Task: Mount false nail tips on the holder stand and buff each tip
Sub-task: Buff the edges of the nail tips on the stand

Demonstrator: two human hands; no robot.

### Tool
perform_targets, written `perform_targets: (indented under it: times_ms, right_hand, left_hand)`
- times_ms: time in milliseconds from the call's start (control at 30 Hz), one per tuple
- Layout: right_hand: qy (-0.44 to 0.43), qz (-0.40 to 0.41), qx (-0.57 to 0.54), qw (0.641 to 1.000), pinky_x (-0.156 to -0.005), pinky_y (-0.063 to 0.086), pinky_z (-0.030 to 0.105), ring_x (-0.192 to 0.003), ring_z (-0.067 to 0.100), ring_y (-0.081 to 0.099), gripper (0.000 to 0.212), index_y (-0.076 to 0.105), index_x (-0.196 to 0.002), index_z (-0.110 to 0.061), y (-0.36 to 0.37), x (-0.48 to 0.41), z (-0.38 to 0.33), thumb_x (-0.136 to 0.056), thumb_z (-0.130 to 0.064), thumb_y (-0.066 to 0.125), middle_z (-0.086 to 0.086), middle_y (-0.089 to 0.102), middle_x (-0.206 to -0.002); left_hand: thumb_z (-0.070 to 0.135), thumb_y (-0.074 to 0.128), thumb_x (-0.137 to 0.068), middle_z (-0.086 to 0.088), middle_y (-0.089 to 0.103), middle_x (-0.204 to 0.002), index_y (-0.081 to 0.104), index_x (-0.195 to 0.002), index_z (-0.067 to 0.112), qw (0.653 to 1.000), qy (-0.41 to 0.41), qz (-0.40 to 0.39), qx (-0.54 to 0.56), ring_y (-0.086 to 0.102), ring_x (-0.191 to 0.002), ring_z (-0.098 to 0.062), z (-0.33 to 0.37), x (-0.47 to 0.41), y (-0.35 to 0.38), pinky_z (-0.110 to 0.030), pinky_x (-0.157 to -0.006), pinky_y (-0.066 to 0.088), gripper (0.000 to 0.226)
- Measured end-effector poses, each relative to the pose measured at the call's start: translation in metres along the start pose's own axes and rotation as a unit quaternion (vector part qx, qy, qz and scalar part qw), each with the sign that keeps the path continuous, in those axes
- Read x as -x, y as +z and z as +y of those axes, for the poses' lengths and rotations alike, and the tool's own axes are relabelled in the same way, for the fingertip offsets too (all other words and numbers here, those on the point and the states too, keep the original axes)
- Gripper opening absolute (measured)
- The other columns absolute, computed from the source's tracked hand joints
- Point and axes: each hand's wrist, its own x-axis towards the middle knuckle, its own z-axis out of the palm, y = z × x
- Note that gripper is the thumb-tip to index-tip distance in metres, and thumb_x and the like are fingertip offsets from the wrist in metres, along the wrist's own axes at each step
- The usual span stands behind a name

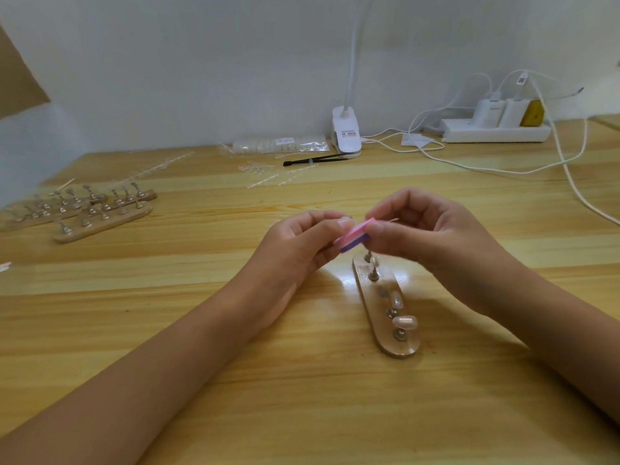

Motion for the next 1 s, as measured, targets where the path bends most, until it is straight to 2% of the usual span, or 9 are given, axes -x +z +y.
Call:
perform_targets:
  times_ms: [100, 167, 267, 433, 600, 767, 933, 1000]
  right_hand:
    - [-0.016, 0.046, -0.022, 0.999, -0.077, 0.056, 0.020, -0.087, 0.017, 0.072, 0.028, 0.067, -0.096, -0.008, -0.006, -0.002, -0.003, -0.072, -0.021, 0.073, 0.005, 0.073, -0.091]
    - [-0.013, 0.030, -0.017, 0.999, -0.078, 0.056, 0.021, -0.088, 0.018, 0.072, 0.029, 0.066, -0.099, -0.006, -0.004, -0.001, -0.003, -0.074, -0.020, 0.072, 0.007, 0.073, -0.093]
    - [-0.009, -0.010, 0.016, 1.000, -0.078, 0.055, 0.020, -0.089, 0.017, 0.072, 0.028, 0.066, -0.101, -0.004, 0.002, 0.001, 0.001, -0.077, -0.017, 0.072, 0.007, 0.075, -0.094]
    - [-0.035, 0.058, -0.015, 0.998, -0.085, 0.056, 0.024, -0.094, 0.021, 0.071, 0.031, 0.067, -0.103, -0.008, -0.005, -0.001, -0.004, -0.075, -0.022, 0.070, 0.006, 0.073, -0.094]
    - [-0.031, -0.013, 0.024, 0.999, -0.082, 0.055, 0.021, -0.091, 0.018, 0.072, 0.028, 0.065, -0.103, -0.005, 0.002, 0.001, -0.001, -0.078, -0.016, 0.069, 0.006, 0.074, -0.093]
    - [-0.037, 0.042, -0.013, 0.998, -0.085, 0.056, 0.023, -0.095, 0.020, 0.072, 0.032, 0.067, -0.103, -0.010, -0.005, -0.002, -0.001, -0.075, -0.024, 0.071, 0.005, 0.073, -0.094]
    - [0.005, -0.064, 0.034, 0.997, -0.083, 0.056, 0.025, -0.097, 0.025, 0.072, 0.027, 0.068, -0.101, -0.008, -0.006, -0.001, 0.003, -0.079, -0.022, 0.072, 0.011, 0.074, -0.099]
    - [-0.015, -0.022, 0.011, 1.000, -0.083, 0.056, 0.024, -0.095, 0.023, 0.072, 0.028, 0.069, -0.102, -0.009, -0.007, -0.003, 0.002, -0.078, -0.023, 0.072, 0.008, 0.075, -0.097]
  left_hand:
    - [0.027, 0.083, -0.070, 0.006, 0.071, -0.080, 0.070, -0.097, 0.016, 1.000, -0.007, 0.011, 0.013, 0.065, -0.077, -0.004, 0.000, -0.001, 0.000, -0.015, -0.073, 0.053, 0.032]
    - [0.031, 0.078, -0.067, 0.005, 0.071, -0.081, 0.071, -0.099, 0.014, 1.000, -0.006, 0.007, 0.007, 0.066, -0.077, -0.004, 0.000, 0.000, 0.000, -0.015, -0.073, 0.053, 0.037]
    - [0.030, 0.081, -0.072, 0.002, 0.074, -0.087, 0.072, -0.100, 0.013, 1.000, -0.001, -0.003, -0.011, 0.069, -0.081, -0.005, 0.000, 0.001, 0.000, -0.014, -0.073, 0.052, 0.034]
    - [0.034, 0.077, -0.065, 0.003, 0.072, -0.088, 0.073, -0.100, 0.015, 1.000, 0.000, 0.005, -0.013, 0.065, -0.081, -0.004, 0.001, 0.001, 0.000, -0.014, -0.074, 0.052, 0.039]
    - [0.034, 0.074, -0.066, 0.003, 0.072, -0.085, 0.071, -0.098, 0.015, 1.000, 0.002, 0.000, -0.021, 0.067, -0.081, -0.005, 0.001, 0.001, 0.000, -0.016, -0.076, 0.053, 0.037]
    - [0.032, 0.076, -0.066, 0.006, 0.070, -0.081, 0.074, -0.091, 0.020, 1.000, 0.002, 0.006, -0.016, 0.065, -0.078, -0.004, 0.000, 0.000, -0.001, -0.015, -0.074, 0.052, 0.028]
    - [0.034, 0.074, -0.069, 0.003, 0.074, -0.089, 0.073, -0.098, 0.016, 0.999, 0.007, -0.009, -0.037, 0.067, -0.085, -0.006, -0.001, 0.001, -0.001, -0.017, -0.078, 0.053, 0.034]
    - [0.035, 0.074, -0.068, 0.003, 0.073, -0.087, 0.075, -0.095, 0.016, 1.000, 0.008, -0.006, -0.029, 0.067, -0.083, -0.005, 0.000, 0.001, -0.001, -0.016, -0.076, 0.052, 0.033]
